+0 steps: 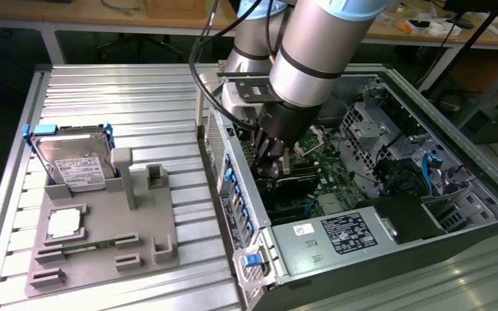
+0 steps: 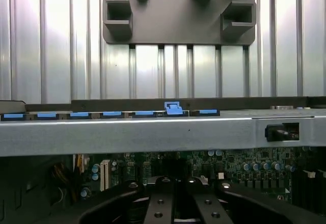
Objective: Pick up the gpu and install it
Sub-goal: 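Press down on the gpu until it lock into place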
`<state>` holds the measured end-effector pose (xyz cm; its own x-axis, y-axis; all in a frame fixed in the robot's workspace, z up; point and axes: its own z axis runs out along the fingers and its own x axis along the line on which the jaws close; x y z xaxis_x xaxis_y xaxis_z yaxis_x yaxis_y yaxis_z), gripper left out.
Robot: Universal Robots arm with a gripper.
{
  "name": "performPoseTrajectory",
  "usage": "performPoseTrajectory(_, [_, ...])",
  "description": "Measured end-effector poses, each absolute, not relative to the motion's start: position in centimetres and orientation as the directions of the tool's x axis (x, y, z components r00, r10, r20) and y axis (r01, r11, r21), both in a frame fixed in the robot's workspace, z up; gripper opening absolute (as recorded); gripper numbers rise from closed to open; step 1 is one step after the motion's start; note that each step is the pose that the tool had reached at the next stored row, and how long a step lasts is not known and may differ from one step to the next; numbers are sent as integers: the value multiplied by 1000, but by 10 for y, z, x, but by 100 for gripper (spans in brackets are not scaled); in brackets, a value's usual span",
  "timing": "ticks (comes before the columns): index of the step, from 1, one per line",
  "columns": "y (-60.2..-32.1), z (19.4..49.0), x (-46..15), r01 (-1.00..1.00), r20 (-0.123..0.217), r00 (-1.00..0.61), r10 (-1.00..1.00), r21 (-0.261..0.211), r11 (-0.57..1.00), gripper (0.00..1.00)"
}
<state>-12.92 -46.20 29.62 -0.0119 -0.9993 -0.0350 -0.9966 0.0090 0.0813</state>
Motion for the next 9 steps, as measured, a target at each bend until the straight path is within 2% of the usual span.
performPoseTrajectory(9, [-461,296,-135,-995,-35,-13,-999,101,9,11])
